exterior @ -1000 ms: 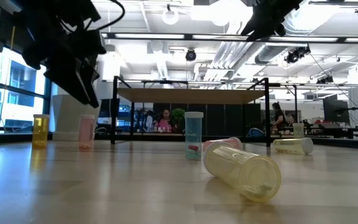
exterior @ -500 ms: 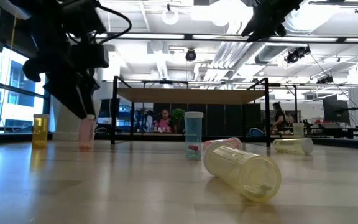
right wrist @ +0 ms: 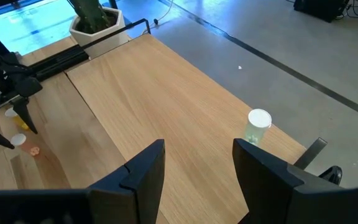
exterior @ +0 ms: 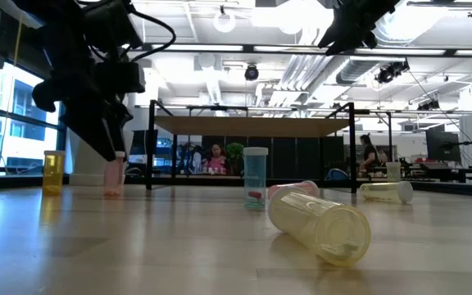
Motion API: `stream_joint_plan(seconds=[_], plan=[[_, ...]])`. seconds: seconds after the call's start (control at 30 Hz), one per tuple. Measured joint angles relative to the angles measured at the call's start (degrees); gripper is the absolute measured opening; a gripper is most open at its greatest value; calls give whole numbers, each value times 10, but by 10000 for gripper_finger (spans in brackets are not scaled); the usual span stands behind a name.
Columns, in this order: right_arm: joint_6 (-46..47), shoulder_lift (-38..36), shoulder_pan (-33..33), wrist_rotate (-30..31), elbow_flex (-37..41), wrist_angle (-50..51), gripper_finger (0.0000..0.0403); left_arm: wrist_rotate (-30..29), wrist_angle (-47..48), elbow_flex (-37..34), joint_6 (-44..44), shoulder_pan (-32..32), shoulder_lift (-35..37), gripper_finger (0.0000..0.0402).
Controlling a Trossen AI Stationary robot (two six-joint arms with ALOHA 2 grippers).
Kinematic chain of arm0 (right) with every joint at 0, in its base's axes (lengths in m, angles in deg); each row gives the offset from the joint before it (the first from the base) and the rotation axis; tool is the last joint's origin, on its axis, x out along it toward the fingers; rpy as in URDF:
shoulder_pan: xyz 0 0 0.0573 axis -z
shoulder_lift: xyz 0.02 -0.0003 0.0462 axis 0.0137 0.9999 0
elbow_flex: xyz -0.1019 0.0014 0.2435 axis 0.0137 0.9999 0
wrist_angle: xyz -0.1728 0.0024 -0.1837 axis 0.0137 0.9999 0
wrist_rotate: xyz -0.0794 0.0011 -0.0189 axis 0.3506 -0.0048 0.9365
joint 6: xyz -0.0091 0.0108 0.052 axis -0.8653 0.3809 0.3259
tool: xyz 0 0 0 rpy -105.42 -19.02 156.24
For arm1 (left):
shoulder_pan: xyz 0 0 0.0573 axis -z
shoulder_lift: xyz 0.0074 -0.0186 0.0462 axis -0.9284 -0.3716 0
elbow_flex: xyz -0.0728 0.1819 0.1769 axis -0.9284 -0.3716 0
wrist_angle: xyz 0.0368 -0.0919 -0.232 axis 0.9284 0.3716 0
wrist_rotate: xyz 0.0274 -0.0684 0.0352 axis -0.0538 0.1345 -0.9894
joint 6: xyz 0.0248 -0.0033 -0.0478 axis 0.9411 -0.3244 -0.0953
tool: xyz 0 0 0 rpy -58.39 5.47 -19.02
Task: Pick and place medicine bottles onto shelf by color
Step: Put the top pink pill bottle on the shelf
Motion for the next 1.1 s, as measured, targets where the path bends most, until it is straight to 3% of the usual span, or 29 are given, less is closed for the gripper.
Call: stream_joint_plan(seconds=[0.47, 0.83, 1.1], plan=[[0, 0, 0, 0, 0, 0, 180, 0, -2, 0, 4, 0, 0, 116], [0, 0, 0, 0, 0, 0, 180, 0, -4, 2, 5, 0, 6, 120], [0, 0, 0, 0, 0, 10, 180, -1, 56, 107, 37, -1, 6, 121]])
